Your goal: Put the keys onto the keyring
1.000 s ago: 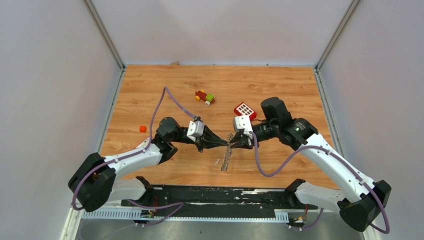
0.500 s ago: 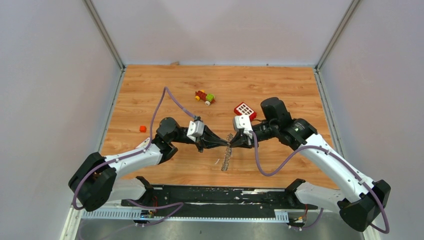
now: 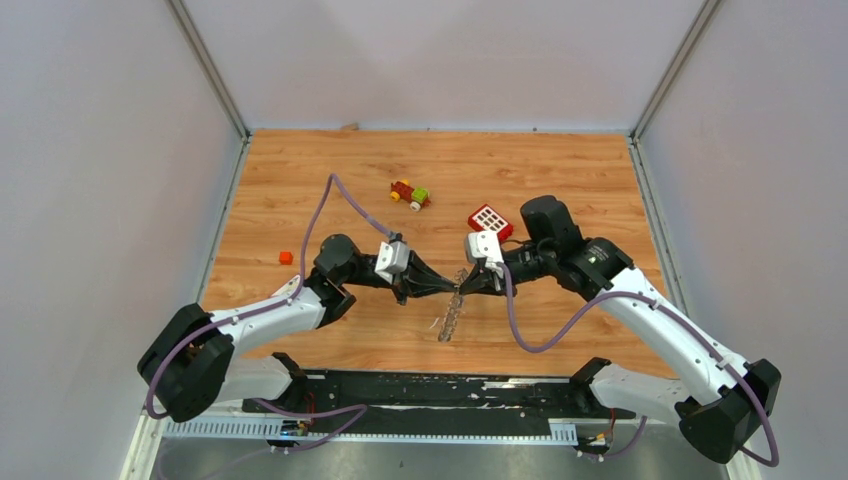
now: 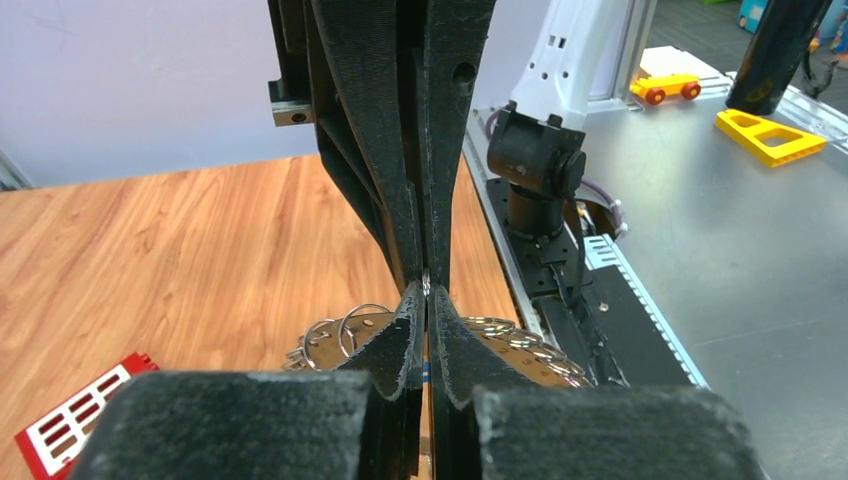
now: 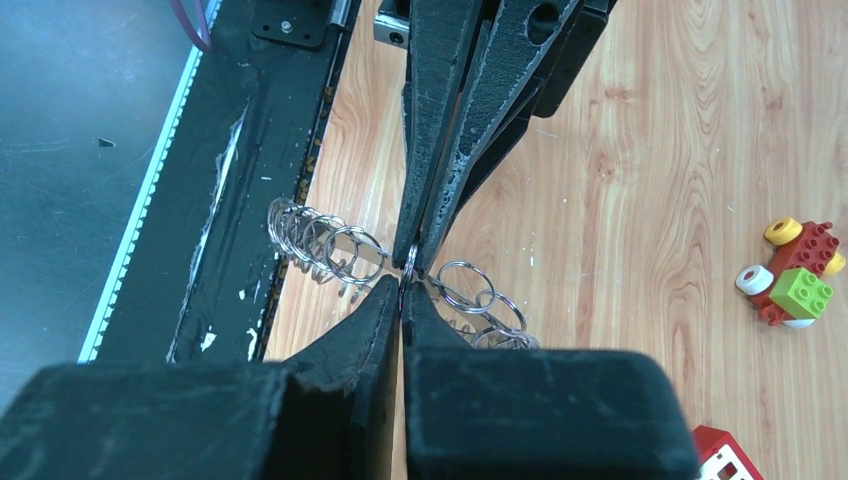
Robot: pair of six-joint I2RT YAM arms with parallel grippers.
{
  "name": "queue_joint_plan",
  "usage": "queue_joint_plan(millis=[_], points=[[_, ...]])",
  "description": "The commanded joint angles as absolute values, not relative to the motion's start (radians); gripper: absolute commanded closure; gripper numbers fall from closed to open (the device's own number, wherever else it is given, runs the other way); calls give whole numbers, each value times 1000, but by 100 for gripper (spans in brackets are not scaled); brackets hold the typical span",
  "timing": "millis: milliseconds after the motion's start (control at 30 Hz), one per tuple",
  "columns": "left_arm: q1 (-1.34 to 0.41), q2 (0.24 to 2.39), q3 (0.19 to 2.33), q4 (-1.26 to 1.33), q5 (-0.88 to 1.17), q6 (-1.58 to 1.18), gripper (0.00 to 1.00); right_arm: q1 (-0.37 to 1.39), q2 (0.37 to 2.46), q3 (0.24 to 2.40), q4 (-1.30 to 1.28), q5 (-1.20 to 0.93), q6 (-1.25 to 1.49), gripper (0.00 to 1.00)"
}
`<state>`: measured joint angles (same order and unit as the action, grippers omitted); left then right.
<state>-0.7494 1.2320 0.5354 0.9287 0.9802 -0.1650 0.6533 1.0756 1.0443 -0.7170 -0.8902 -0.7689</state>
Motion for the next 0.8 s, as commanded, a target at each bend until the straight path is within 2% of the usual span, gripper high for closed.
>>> queue_joint_plan(millis=[0, 67, 200, 333, 633, 767], points=[[-745, 1221, 579, 832, 976, -58, 88, 658, 1068, 1091, -762, -842, -810, 100], [-746, 1214, 614, 698, 971, 30, 78, 661, 1089, 1113, -809, -809, -829, 100], [-746, 1199, 681, 441, 935, 224, 68, 670, 1134, 1165, -899, -743, -843, 100], [-746, 1208, 692, 428, 917, 256, 60, 674, 1157, 1204, -945, -718, -838, 100], [-758, 1252, 715, 508, 967, 193, 59, 680, 1191, 1244, -967, -716, -810, 100], [-768, 1256, 701, 558, 984, 168, 62, 680, 1195, 1239, -960, -719, -804, 100]])
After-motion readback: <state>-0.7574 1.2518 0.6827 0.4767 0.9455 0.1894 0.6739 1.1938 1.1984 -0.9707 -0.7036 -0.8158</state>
